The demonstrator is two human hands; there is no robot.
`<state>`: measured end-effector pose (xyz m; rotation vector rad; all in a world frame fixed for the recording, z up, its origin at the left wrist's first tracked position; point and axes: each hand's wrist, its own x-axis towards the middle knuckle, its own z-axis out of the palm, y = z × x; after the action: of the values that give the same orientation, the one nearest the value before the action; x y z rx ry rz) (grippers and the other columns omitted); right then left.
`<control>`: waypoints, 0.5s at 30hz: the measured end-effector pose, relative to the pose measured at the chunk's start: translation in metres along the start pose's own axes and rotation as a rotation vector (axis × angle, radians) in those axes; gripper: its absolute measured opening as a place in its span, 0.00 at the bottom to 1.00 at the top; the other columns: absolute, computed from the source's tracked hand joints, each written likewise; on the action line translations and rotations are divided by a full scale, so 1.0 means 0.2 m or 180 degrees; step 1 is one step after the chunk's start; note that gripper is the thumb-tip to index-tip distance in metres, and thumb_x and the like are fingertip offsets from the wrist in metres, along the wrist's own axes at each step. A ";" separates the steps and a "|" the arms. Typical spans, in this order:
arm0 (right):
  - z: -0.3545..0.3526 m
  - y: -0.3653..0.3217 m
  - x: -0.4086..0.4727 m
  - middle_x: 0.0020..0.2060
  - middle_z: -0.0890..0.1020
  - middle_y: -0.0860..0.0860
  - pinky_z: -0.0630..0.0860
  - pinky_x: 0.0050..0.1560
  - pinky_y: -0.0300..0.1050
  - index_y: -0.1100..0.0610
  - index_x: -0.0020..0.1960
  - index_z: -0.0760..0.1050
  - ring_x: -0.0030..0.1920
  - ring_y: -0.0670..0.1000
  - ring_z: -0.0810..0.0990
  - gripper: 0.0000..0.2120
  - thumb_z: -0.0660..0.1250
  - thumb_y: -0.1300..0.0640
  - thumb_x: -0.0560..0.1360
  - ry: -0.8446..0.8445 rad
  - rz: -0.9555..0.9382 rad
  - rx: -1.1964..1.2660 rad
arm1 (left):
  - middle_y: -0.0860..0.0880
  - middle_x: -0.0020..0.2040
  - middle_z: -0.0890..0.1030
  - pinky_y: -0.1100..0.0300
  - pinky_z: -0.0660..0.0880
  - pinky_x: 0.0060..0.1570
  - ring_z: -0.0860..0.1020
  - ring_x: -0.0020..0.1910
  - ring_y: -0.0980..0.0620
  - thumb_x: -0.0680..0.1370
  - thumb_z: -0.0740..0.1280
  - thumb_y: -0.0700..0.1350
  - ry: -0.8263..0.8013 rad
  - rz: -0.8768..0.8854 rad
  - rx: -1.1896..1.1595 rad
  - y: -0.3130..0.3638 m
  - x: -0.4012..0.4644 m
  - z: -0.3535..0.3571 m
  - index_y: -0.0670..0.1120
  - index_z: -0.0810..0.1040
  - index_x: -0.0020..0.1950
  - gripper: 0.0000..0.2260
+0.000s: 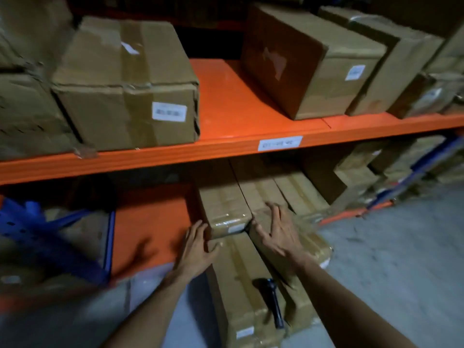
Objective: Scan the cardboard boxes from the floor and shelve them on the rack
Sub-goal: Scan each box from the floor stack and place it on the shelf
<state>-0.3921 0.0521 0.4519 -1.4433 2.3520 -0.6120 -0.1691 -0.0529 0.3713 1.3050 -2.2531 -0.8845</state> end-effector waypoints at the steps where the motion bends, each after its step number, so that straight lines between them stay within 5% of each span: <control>1: 0.05 0.11 -0.07 0.74 0.66 0.55 0.67 0.73 0.53 0.52 0.81 0.57 0.72 0.57 0.69 0.34 0.61 0.36 0.82 -0.0144 0.0204 0.0022 | 0.39 0.71 0.72 0.51 0.64 0.73 0.70 0.70 0.40 0.73 0.76 0.52 -0.0163 -0.0054 -0.0019 -0.01 -0.06 0.12 0.37 0.73 0.70 0.31; 7: 0.41 0.71 -0.42 0.73 0.68 0.60 0.67 0.74 0.54 0.57 0.81 0.58 0.72 0.61 0.69 0.39 0.61 0.34 0.80 -0.0761 0.0934 0.0008 | 0.47 0.70 0.72 0.53 0.66 0.71 0.71 0.69 0.47 0.75 0.70 0.61 -0.0945 -0.0593 -0.0126 -0.14 -0.43 0.76 0.45 0.70 0.72 0.32; 15: 0.98 1.22 -0.56 0.70 0.70 0.62 0.67 0.73 0.58 0.59 0.77 0.63 0.72 0.64 0.68 0.37 0.67 0.36 0.79 -0.1085 0.1151 0.0205 | 0.47 0.68 0.73 0.53 0.73 0.65 0.74 0.65 0.46 0.72 0.67 0.65 -0.1056 -0.0846 0.0005 -0.42 -0.58 1.37 0.45 0.72 0.70 0.34</control>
<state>-0.4366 0.2118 0.1642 -0.9674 2.2151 -0.3122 -0.2250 0.1070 0.1126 1.5837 -2.3530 -1.2753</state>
